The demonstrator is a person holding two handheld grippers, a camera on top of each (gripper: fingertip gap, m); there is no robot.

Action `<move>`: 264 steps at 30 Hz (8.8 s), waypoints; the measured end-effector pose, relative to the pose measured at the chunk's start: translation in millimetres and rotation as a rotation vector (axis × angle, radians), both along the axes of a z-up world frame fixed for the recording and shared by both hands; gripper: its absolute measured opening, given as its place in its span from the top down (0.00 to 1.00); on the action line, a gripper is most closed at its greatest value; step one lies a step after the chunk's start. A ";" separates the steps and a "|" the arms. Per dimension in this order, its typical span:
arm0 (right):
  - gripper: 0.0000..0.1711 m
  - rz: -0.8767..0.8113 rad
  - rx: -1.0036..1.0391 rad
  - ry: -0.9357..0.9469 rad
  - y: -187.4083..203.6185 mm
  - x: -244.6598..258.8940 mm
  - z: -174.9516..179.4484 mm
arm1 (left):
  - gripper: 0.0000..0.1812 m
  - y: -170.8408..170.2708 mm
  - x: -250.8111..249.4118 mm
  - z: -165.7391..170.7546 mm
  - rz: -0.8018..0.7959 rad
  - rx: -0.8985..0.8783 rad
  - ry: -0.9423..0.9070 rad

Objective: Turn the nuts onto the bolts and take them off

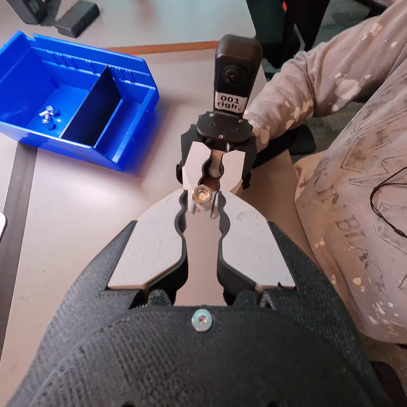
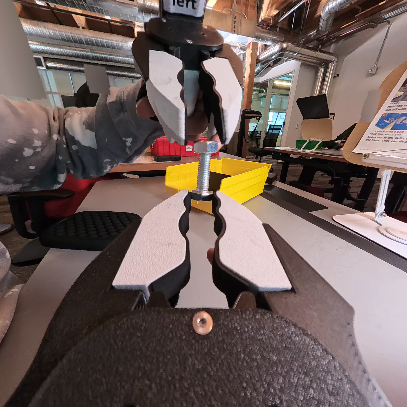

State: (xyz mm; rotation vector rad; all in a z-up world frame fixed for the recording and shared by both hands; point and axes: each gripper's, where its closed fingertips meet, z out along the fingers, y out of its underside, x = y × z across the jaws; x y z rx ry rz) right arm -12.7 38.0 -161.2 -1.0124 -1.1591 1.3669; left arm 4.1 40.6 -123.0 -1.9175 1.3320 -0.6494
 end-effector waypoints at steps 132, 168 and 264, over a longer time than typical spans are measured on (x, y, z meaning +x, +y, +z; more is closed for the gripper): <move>0.90 -0.008 -0.041 0.061 6.3 -32.9 10.9 | 0.91 2.0 -48.8 17.7 0.185 0.016 -0.169; 0.90 -0.093 -0.015 0.037 13.7 -16.7 19.8 | 0.92 12.8 -19.8 17.5 0.156 0.066 -0.146; 0.90 0.264 -0.111 0.219 -23.1 16.0 56.2 | 0.89 -18.4 19.7 48.4 -0.163 0.291 -0.701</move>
